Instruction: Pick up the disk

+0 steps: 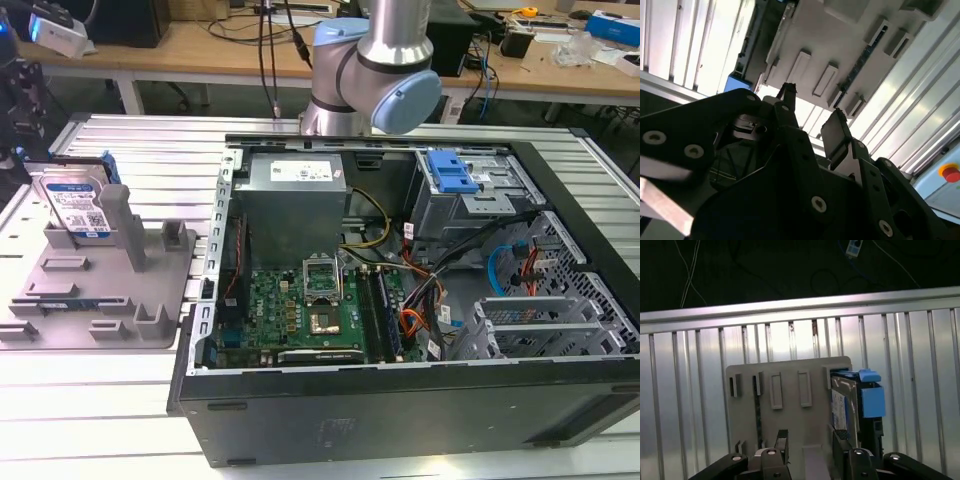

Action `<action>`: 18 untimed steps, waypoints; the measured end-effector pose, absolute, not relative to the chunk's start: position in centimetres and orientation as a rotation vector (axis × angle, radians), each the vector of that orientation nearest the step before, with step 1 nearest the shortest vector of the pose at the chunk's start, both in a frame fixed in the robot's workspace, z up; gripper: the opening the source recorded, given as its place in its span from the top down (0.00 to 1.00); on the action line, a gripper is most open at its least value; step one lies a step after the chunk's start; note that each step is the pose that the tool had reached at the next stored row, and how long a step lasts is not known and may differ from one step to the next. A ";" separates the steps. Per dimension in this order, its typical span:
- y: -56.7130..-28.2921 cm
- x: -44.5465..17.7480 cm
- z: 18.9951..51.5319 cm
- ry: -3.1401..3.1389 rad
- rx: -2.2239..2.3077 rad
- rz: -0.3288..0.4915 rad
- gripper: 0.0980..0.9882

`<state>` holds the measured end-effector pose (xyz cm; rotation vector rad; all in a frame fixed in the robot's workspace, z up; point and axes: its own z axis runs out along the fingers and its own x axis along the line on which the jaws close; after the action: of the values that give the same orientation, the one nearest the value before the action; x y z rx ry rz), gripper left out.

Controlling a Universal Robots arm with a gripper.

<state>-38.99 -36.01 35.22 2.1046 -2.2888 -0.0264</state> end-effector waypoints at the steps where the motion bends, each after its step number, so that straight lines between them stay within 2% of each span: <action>1: -35.6 -39.1 35.2 -2.289 2.105 -0.026 0.57; 9: -31.7 -40.3 35.2 -2.288 2.105 -0.026 0.57; 18: -31.5 -40.7 35.0 -2.222 2.171 -0.019 0.57</action>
<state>-40.73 -31.50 35.03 2.1710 -2.2222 -0.0188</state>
